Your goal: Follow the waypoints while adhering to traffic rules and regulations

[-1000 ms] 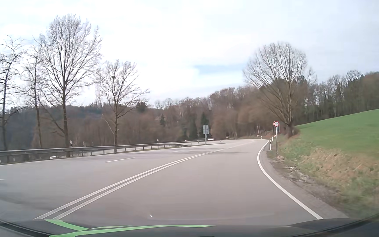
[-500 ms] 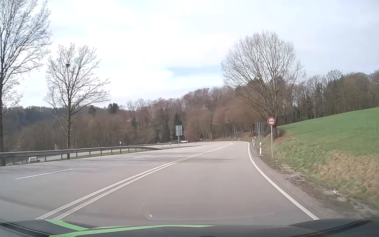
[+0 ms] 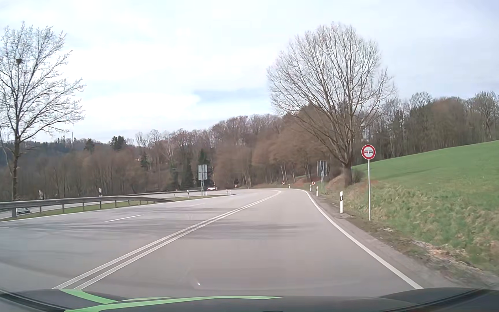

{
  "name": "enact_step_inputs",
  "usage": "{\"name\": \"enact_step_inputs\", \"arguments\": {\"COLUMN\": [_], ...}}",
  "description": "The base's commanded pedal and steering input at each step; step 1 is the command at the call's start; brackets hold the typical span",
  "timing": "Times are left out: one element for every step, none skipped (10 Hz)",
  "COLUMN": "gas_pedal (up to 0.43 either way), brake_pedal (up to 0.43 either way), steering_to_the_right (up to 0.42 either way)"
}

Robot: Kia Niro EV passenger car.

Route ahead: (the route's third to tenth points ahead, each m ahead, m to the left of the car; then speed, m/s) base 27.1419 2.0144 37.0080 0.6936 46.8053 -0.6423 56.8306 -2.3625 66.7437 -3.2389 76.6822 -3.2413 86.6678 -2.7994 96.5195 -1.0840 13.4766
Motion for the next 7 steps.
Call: {"name": "enact_step_inputs", "arguments": {"gas_pedal": [0.079, 0.079, 0.079, 0.079, 0.079, 0.079, 0.079], "brake_pedal": [0.0, 0.0, 0.0, 0.0, 0.0, 0.0, 0.0], "steering_to_the_right": [0.052, 0.048, 0.044, 0.04, 0.037, 0.034, 0.032]}}
